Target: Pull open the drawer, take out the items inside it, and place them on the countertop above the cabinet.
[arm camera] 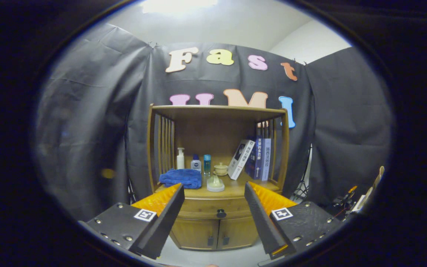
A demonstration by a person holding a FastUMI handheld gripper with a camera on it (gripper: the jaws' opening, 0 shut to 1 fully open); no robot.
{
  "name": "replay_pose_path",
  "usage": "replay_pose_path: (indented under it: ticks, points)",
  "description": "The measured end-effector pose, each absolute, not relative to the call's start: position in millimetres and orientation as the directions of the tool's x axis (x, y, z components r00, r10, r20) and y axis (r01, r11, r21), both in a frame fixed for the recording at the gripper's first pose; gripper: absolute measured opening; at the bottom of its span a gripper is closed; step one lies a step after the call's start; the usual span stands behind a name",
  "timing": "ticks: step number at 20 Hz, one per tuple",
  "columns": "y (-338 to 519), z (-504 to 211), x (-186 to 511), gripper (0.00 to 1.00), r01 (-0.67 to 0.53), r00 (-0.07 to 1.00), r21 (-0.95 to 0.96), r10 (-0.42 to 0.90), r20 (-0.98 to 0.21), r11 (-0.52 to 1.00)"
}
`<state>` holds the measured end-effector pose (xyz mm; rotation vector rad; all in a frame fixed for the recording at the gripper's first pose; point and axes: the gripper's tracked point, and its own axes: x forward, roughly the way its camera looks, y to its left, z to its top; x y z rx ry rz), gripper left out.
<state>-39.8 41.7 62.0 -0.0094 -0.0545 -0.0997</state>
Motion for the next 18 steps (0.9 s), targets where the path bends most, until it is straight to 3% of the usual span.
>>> replay_pose_path:
  ticks: [18]
  points:
    - [43.7,46.5,-37.7,0.97,0.103,0.994,-0.016,-0.102,0.033,0.995]
